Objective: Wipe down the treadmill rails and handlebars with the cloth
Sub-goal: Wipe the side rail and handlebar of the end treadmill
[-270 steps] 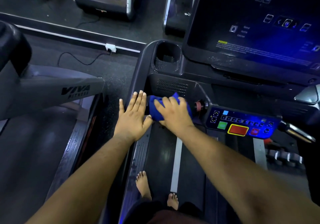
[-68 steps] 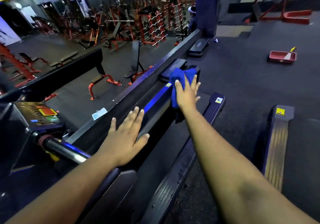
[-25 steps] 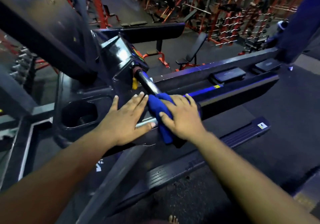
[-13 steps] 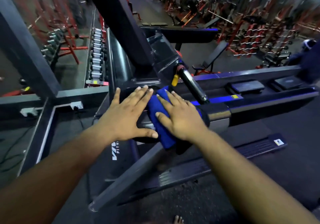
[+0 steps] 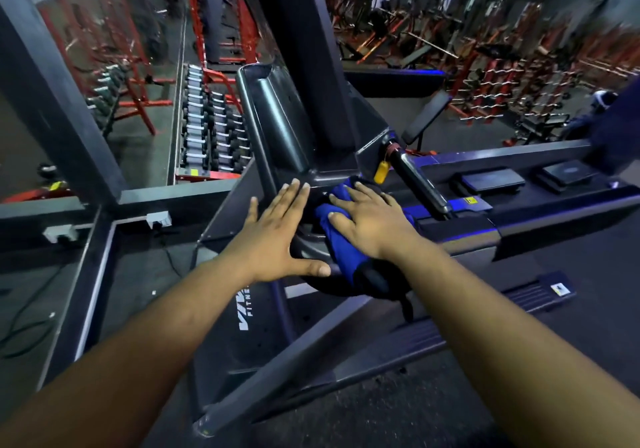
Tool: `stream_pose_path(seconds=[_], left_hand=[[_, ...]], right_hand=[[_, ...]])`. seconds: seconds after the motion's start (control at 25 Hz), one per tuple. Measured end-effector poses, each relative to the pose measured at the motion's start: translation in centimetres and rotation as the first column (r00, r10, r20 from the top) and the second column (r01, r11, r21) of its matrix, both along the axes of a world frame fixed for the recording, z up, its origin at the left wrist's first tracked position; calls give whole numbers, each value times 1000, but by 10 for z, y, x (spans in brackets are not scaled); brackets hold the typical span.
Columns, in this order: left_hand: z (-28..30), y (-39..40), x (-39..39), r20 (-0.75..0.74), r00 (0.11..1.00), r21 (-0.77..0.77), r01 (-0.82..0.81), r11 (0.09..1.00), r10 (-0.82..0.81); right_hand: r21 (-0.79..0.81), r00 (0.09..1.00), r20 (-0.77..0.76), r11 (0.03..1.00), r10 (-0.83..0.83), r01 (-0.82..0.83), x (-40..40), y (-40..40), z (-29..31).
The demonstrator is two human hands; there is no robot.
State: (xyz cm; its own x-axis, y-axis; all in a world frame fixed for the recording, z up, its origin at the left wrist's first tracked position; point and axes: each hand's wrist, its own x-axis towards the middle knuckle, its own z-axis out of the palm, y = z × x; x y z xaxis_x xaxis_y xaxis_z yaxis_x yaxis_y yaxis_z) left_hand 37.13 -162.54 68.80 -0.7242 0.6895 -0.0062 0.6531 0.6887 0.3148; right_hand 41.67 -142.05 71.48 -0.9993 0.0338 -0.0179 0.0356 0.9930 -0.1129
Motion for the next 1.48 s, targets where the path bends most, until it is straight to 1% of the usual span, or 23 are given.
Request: stream_pose_path(seconds=[0.08, 0.2, 0.28, 0.32, 0.4, 0.48, 0.52, 0.68, 0.76, 0.8, 0.84, 0.88, 0.92, 0.96, 1.0, 1.04, 1.08, 1.12, 1.16, 1.24, 1.28, 1.36, 1.48], left_hand=[[0, -4, -6, 29, 999, 7, -17, 1000, 17], [-4, -10, -11, 52, 998, 22, -35, 999, 34], [-5, -14, -15, 42, 999, 24, -11, 1000, 10], [-4, -18, -17, 43, 999, 24, 9, 1000, -10], [-2, -26, -24, 57, 997, 26, 54, 998, -56], [-3, -31, -38, 43, 993, 28, 112, 993, -113], [-4, -32, -45, 24, 988, 26, 151, 988, -152], [-7, -37, -71, -56, 933, -17, 355, 935, -355], [-4, -46, -85, -77, 889, -73, 447, 891, -452], [-3, -50, -93, -98, 860, -111, 491, 864, -501], [-3, -51, -100, -124, 834, -141, 522, 841, -538], [-4, -52, -105, -148, 813, -156, 543, 825, -563], [-4, -51, -110, -165, 797, -156, 561, 813, -582], [-3, -51, -113, -168, 786, -146, 577, 804, -595], [-3, -50, -117, -164, 780, -130, 590, 797, -604], [-3, -49, -121, -162, 775, -114, 600, 792, -611], [-5, -49, -126, -170, 767, -108, 609, 786, -618], [-6, -48, -129, -185, 757, -112, 618, 778, -627], [-6, -47, -132, -195, 745, -121, 627, 770, -638], [-6, -45, -134, -212, 734, -122, 636, 762, -646], [-7, -45, -134, -209, 733, -122, 637, 761, -647], [-7, -42, -134, -183, 738, -98, 643, 759, -649], [-9, -41, -132, -128, 755, -23, 646, 763, -643]], right_hand=[[-39, 999, 15, 999, 32, -31, -7, 3, 2], [-81, 981, -126, 984, 151, -162, 30, 15, -3], [-86, 977, -145, 982, 154, -168, 43, 33, -3], [-87, 988, -119, 990, 100, -111, 36, 40, -3], [-82, 995, -18, 992, -101, 99, 18, 33, -3], [-51, 954, 32, 953, -298, 300, -2, 4, -3], [-34, 935, 45, 935, -352, 353, -13, -20, -3], [-80, 935, 53, 931, -352, 355, -30, -103, -5], [-100, 952, -47, 950, -303, 297, -17, -103, 1], [-106, 960, -62, 959, -271, 264, -10, -96, 4], [-130, 963, -27, 956, -267, 261, -5, -88, 8], [-135, 957, 22, 948, -289, 289, -4, -84, 12], [-121, 930, 68, 922, -362, 368, -8, -88, 14], [-62, 894, 60, 892, -444, 448, -16, -100, 13], [10, 848, -8, 848, -530, 530, -27, -118, 7], [27, 791, -124, 795, -599, 606, -37, -138, -2], [-30, 720, -268, 752, -641, 658, -38, -158, -10], [-69, 685, -397, 764, -611, 642, -30, -171, -17], [-63, 706, -442, 804, -553, 591, -14, -176, -23], [28, 843, -360, 898, -401, 439, 19, -150, -24], [39, 879, -284, 912, -382, 409, 31, -129, -21], [-6, 861, -136, 870, -490, 494, 35, -83, -14], [7, 749, 19, 750, -662, 662, -1, -37, -3]])
